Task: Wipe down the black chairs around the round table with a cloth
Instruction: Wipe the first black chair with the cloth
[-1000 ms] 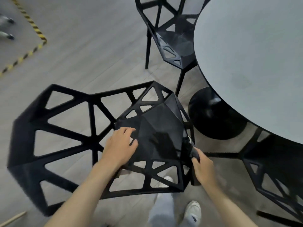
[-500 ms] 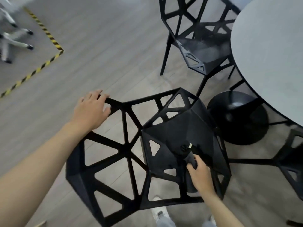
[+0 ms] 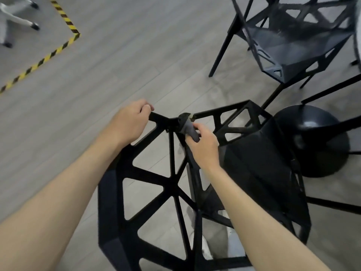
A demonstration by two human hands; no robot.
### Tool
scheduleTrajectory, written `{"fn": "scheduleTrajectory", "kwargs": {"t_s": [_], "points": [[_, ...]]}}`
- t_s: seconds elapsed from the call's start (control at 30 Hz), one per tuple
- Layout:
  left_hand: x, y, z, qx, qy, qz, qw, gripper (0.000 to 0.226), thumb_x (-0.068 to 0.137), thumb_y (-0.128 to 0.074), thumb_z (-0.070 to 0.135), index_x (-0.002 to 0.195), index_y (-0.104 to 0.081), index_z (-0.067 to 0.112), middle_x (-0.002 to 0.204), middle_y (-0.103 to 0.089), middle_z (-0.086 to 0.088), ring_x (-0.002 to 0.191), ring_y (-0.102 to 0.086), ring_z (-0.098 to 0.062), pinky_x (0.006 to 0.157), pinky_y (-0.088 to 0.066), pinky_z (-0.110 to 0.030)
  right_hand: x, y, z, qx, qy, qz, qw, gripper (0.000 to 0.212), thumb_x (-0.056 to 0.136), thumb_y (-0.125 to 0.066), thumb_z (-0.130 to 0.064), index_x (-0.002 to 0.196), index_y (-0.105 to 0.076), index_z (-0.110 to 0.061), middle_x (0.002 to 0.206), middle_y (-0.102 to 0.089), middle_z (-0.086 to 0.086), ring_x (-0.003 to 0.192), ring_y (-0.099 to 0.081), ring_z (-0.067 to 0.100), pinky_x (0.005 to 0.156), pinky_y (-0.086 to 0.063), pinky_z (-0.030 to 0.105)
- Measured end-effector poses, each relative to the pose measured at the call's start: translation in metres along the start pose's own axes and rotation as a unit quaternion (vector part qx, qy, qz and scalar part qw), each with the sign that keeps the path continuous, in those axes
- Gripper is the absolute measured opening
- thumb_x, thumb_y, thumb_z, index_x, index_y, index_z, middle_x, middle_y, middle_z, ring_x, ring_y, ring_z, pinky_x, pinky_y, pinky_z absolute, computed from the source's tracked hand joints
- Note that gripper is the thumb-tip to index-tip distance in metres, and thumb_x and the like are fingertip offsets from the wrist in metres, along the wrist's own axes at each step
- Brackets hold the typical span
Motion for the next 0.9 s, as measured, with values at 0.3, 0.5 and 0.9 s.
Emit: {"fn": "scheduleTrajectory", "kwargs": {"t_s": [0.3,0.5,0.9], "points": [[-0.006,0.001,0.007,0.026,0.013,0.009,1.000,0.028,0.105,-0.037,0.039,0.099,-0.062,0.028,0.085,-0.066,0.001,0.081,-0.062,-0.021,0.078,-0.053,-0.044,0.015,-0.046,0.034,-0.058,0.033,-0.019,0.998,0.036,0.092,-0.069,-0.006,0.123,-0.065,-0.022,0.118,-0.057,-0.011,0.105,-0.059,0.005,0.095,-0.054,0.026],[-0.007,0.001,0.007,0.025,0.007,0.003,1.000,0.032,0.107,-0.032,0.037,0.096,-0.060,0.029,0.079,-0.065,-0.004,0.077,-0.061,-0.023,0.077,-0.052,-0.049,0.023,-0.045,0.064,-0.052,-0.048,-0.023,0.997,0.033,0.091,-0.071,-0.009,0.116,-0.063,-0.029,0.110,-0.057,-0.012,0.105,-0.060,0.007,0.097,-0.056,0.034],[-0.007,-0.003,0.005,0.057,0.025,0.003,0.998,0.030,0.108,-0.032,0.038,0.100,-0.061,0.033,0.072,-0.060,0.001,0.072,-0.058,-0.015,0.065,-0.045,-0.036,0.018,-0.048,0.101,-0.120,-0.017,-0.055,0.991,0.035,0.092,-0.074,-0.012,0.121,-0.060,-0.027,0.115,-0.048,-0.010,0.103,-0.060,0.010,0.092,-0.057,0.024]]}}
Point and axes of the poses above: each hand's wrist, its own x-axis towards the middle knuckle, its own y-axis out of the back of the hand, z = x × y, the point moved 8 cm from there along x, towards the middle knuckle
